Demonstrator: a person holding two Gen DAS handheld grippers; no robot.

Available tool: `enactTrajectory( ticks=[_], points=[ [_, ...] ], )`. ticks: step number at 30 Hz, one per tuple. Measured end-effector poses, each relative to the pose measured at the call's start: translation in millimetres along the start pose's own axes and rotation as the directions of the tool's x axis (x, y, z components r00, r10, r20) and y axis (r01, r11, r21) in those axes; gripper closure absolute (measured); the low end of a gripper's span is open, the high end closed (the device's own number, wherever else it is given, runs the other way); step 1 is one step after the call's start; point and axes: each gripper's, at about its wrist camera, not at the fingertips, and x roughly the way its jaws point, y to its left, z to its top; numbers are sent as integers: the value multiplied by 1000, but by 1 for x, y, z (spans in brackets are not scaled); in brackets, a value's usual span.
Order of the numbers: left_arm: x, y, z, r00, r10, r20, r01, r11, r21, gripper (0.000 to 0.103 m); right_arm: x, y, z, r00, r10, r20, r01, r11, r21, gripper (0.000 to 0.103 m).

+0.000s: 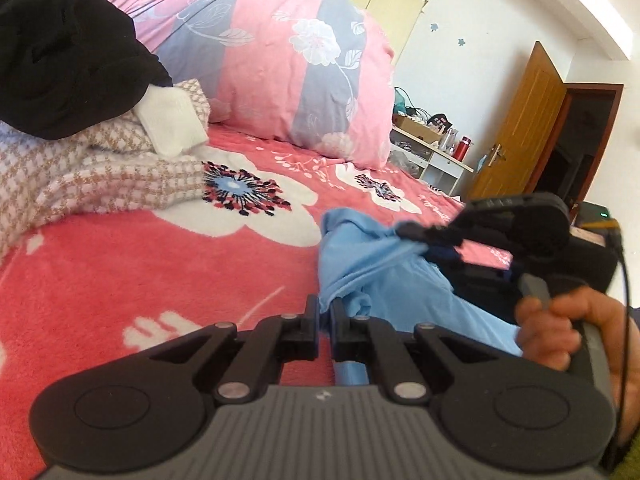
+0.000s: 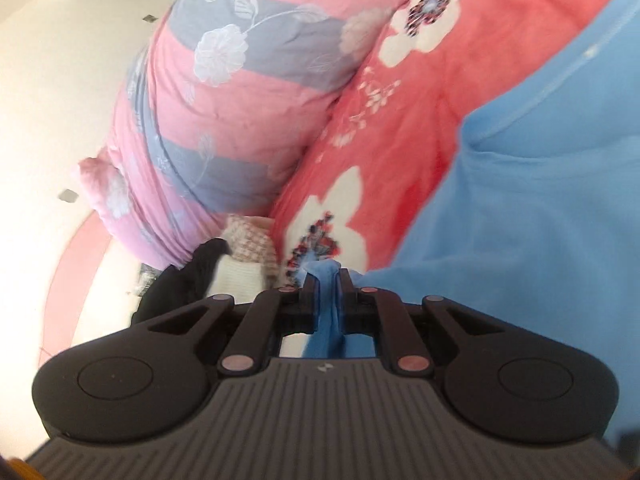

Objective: Fold clothes

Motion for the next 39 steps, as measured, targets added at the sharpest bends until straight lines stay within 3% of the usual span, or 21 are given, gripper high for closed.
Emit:
enactTrajectory(
  ticks=[7, 10, 13, 15, 17, 20, 22, 24, 28, 29, 31, 34, 37, 39],
  points=[
    [-2, -2, 0, 1000, -19, 11, 19, 1000, 9, 98, -27, 6, -1, 997, -71, 2, 71, 985, -155, 96],
    [-2, -2, 0, 1000, -22, 10, 22, 1000, 8, 98, -26, 17, 2, 993, -112, -34, 101, 965, -243, 95],
    [-3, -3, -1, 1000, -29, 9, 29, 1000, 11, 98, -29, 38, -7, 973, -232, -12, 205, 881, -426, 93],
    [-3, -3, 0, 999, -33, 9, 33, 999, 13, 98, -32, 43, -17, 944, -330, 10, 287, 807, -516, 92],
    [-3, -3, -1, 999, -35, 9, 35, 999, 13, 98, -36, 46, -22, 929, -369, 40, 324, 754, -572, 92],
    [-2, -4, -1, 999, -35, 8, 35, 999, 14, 98, -45, 57, -21, 944, -318, 82, 296, 714, -635, 90],
    [-2, -4, -1, 999, -35, 6, 35, 999, 12, 98, -41, 68, -21, 952, -294, 90, 273, 674, -686, 70],
    [-2, -3, -1, 999, -35, 6, 35, 999, 11, 97, -28, 75, -22, 950, -303, 78, 259, 619, -742, 59],
    [-3, -3, -1, 999, -40, 13, 40, 999, 12, 98, 3, 74, -25, 932, -361, 36, 237, 531, -813, 58],
    [-3, -3, -2, 999, -42, 15, 41, 999, 13, 98, 9, 71, -23, 925, -379, 25, 240, 531, -812, 60],
    [-5, -3, -2, 998, -49, 24, 49, 999, 12, 98, 11, 65, -13, 930, -366, -23, 218, 601, -769, 102],
    [-9, -2, -2, 996, -73, 53, 73, 997, 2, 98, 6, 60, 4, 951, -294, -99, 158, 732, -663, 102],
    [-14, 3, 0, 991, -97, 94, 100, 995, -29, 98, -3, 64, 28, 983, -109, -148, 32, 893, -449, 102],
    [-18, 8, 2, 987, -105, 124, 114, 991, -69, 98, 3, 66, 41, 987, -19, -162, -34, 947, -319, 102]
  ],
)
